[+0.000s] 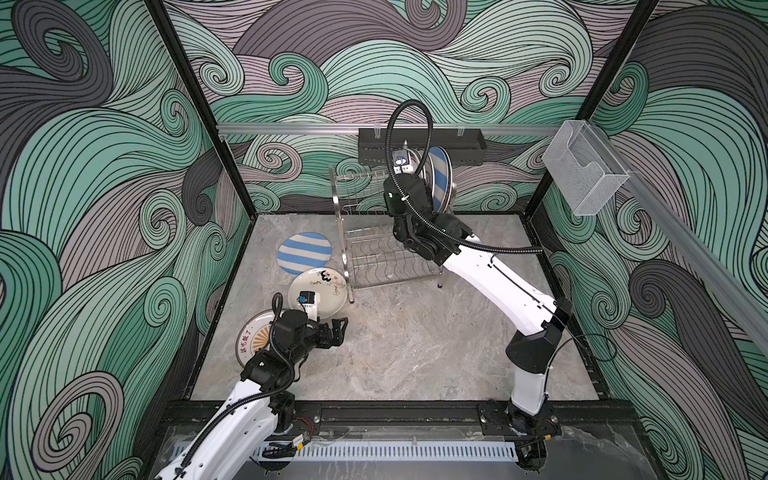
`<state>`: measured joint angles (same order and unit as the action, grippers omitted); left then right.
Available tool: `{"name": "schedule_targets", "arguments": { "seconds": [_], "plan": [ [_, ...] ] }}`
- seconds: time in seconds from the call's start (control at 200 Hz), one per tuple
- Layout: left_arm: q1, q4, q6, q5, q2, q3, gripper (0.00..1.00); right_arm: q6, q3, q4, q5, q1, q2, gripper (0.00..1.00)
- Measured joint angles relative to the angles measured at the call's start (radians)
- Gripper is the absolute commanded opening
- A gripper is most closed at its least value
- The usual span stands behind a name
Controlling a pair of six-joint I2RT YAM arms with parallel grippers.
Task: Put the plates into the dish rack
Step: 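Lower the green-rimmed plate into the rack slot beside the other plates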
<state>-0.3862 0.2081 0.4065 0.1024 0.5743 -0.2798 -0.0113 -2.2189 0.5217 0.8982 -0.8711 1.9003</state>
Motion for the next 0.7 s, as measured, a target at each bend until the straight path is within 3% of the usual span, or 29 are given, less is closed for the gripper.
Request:
{"name": "schedule_targets", "arguments": {
  "seconds": [0.245,0.415,0.7],
  "plan": [
    [0.0,0.0,0.0,0.0,0.005,0.0,0.99,-0.042,-0.043,0.088,-0.072,0.002,-0.002,0.44],
    [0.0,0.0,0.0,0.003,0.005,0.0,0.99,-0.07,-0.145,0.179,-0.152,0.028,-0.002,0.52],
    [0.0,-0.001,0.0,0.005,0.013,0.0,0.99,-0.132,-0.208,0.29,-0.293,0.086,-0.009,0.54]
  ]
}}
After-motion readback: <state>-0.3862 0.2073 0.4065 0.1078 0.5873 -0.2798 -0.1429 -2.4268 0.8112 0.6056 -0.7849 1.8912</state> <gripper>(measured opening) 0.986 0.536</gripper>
